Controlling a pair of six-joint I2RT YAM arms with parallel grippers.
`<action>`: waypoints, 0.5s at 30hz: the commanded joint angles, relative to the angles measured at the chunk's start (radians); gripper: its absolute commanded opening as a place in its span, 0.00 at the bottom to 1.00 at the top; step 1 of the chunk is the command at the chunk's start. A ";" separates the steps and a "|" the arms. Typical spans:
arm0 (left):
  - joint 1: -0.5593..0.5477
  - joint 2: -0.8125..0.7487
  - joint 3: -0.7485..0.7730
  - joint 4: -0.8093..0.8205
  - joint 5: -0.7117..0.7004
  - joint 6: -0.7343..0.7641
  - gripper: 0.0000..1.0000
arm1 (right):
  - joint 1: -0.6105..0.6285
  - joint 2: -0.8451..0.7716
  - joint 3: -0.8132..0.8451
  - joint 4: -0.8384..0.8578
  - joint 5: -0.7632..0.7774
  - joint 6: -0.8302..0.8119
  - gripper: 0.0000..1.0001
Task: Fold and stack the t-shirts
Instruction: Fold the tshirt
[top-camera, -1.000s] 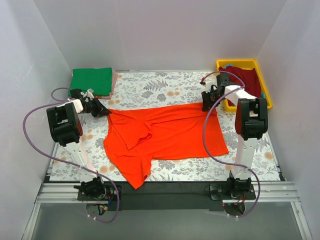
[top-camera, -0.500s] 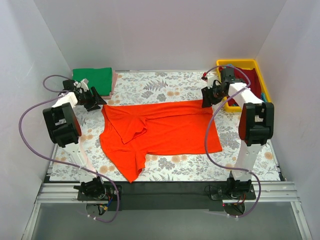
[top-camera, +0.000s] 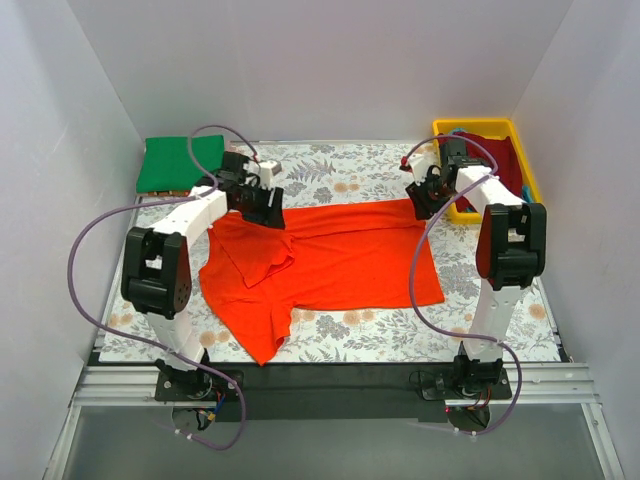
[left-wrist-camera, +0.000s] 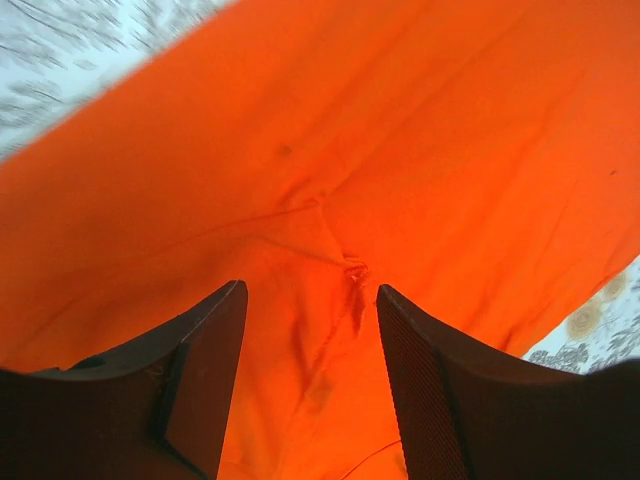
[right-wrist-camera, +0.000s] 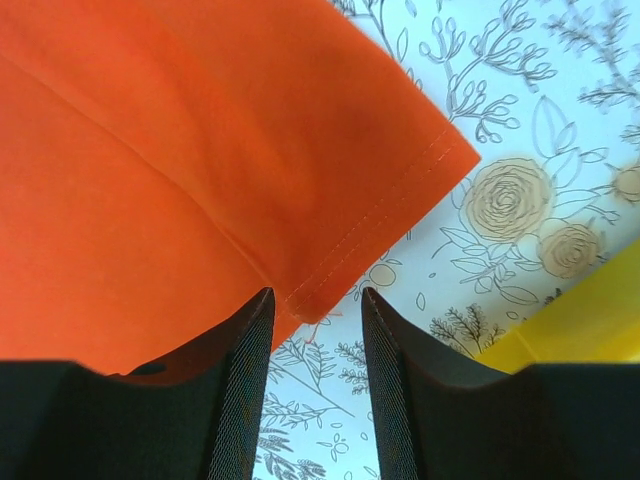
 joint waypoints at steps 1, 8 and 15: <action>-0.046 0.022 -0.029 -0.022 -0.120 0.020 0.53 | -0.004 0.020 0.028 -0.016 0.026 -0.057 0.47; -0.150 0.099 -0.003 -0.018 -0.214 0.023 0.48 | 0.006 0.055 0.018 -0.012 0.049 -0.098 0.46; -0.184 0.120 0.003 -0.014 -0.229 0.019 0.41 | 0.007 0.069 0.012 -0.003 0.055 -0.109 0.43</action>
